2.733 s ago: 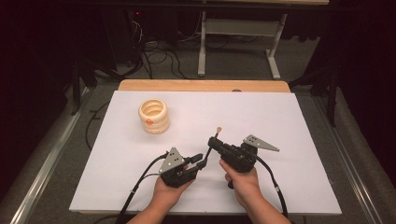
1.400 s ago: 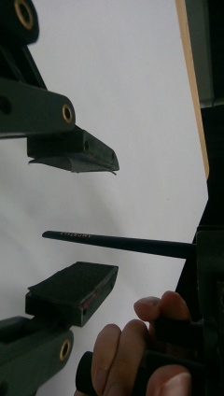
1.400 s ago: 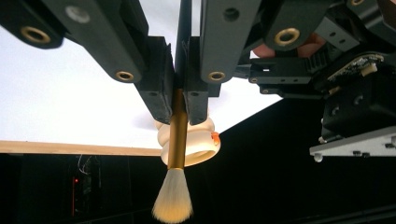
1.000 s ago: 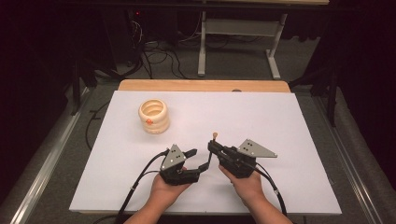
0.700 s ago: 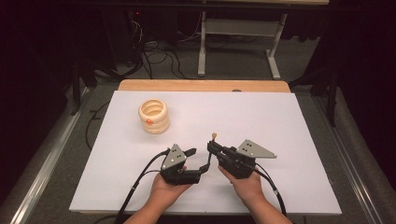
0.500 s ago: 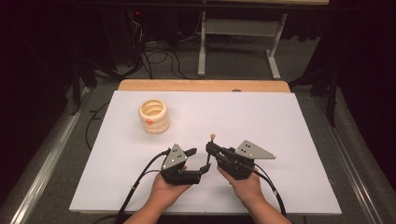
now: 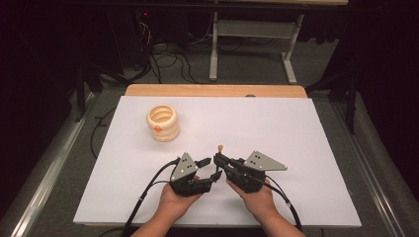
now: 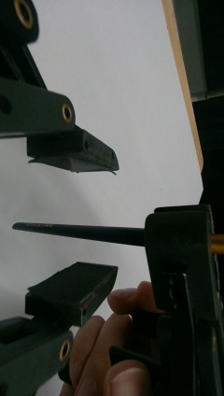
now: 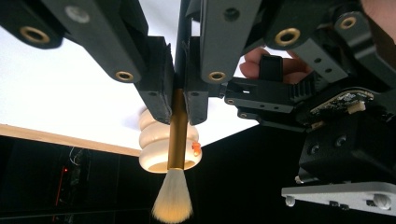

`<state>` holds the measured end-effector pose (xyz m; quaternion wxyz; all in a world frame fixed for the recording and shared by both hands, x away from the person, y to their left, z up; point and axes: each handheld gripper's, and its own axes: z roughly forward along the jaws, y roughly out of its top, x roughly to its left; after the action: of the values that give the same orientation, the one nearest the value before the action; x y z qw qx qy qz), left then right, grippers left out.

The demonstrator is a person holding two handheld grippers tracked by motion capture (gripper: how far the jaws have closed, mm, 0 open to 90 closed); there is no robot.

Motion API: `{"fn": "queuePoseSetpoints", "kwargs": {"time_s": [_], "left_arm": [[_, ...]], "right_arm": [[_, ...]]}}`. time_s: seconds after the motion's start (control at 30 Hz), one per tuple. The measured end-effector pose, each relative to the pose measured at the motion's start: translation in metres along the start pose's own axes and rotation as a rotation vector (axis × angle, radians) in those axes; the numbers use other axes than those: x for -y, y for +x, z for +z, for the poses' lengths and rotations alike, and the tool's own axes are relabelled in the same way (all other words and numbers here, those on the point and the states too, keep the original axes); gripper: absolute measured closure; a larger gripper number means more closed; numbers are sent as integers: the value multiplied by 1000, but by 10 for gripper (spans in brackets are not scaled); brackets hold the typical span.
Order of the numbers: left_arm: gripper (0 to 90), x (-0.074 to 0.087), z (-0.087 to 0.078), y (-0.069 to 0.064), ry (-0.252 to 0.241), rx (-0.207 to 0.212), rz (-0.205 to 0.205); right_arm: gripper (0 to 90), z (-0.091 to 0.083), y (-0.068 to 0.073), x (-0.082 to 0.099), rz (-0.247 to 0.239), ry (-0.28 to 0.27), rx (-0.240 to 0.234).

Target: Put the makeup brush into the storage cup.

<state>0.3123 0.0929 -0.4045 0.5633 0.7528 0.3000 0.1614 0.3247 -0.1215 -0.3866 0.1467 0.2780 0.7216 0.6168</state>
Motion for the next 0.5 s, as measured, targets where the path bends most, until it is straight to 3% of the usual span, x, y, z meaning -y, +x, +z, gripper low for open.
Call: {"fn": "queuePoseSetpoints", "kwargs": {"time_s": [0.5], "left_arm": [[717,-1,-4,1,-17,30,4]], "right_arm": [[848,4,5,2,-18,11,-11]]}}
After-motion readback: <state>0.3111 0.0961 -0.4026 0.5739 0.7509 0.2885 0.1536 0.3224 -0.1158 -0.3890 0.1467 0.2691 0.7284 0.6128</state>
